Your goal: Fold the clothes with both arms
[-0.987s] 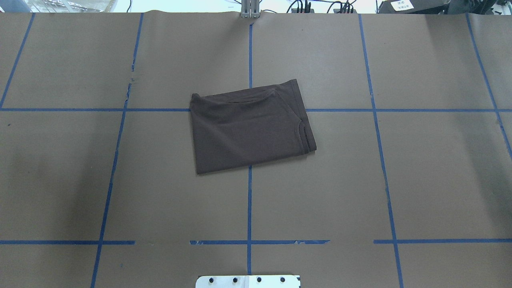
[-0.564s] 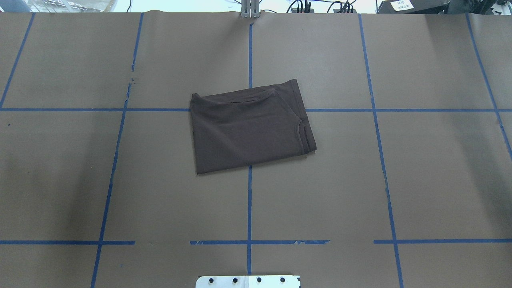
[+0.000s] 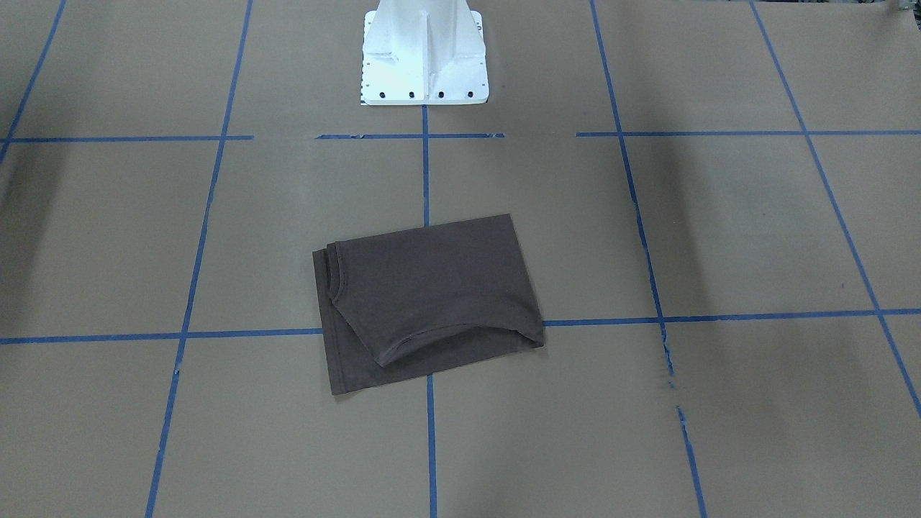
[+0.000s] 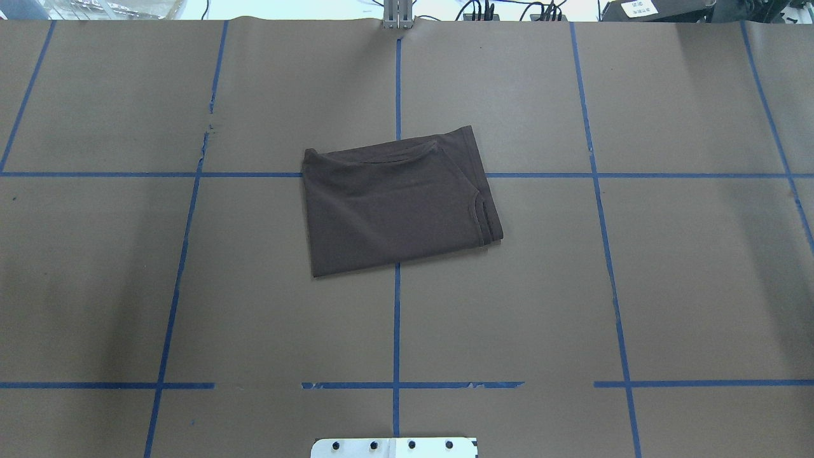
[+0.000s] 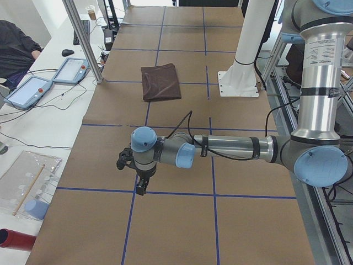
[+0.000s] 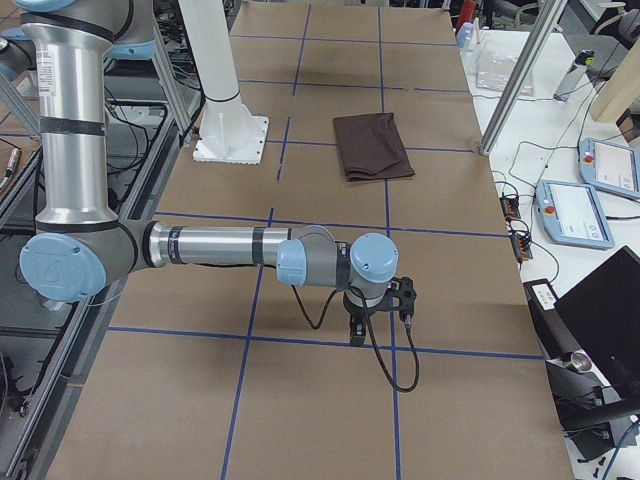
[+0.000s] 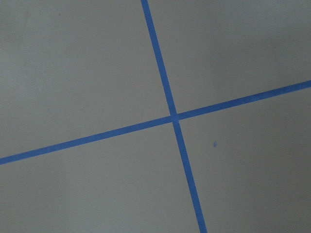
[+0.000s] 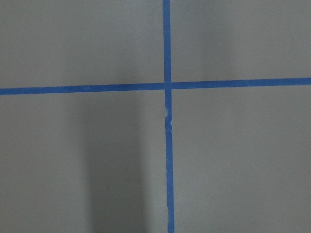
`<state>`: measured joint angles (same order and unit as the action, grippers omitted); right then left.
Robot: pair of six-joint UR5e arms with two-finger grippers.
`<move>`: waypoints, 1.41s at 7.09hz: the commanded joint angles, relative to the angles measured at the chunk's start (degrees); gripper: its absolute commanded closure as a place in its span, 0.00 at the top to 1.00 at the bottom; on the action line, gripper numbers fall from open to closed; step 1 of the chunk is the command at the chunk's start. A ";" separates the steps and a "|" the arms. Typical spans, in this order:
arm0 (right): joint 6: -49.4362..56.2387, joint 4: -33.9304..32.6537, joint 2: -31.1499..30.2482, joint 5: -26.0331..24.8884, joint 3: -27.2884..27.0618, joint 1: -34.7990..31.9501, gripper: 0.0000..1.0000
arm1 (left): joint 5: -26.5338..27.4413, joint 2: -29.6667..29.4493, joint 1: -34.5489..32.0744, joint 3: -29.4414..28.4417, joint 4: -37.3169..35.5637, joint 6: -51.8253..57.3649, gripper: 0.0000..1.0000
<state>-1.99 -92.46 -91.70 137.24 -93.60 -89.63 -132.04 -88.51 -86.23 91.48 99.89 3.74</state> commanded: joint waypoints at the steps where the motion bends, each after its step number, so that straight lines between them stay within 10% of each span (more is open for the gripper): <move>1: -0.04 0.00 0.11 0.22 -0.53 -0.72 1.00 | -0.94 1.84 -0.34 2.37 -2.32 -0.23 1.00; 10: 0.14 0.00 -2.17 -0.04 -1.32 -1.25 1.00 | -0.41 1.67 -3.77 4.06 -3.91 -1.01 1.00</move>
<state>-1.82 -92.46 -93.72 137.23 -94.94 -90.84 -132.45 -86.76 -89.94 95.60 96.04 3.66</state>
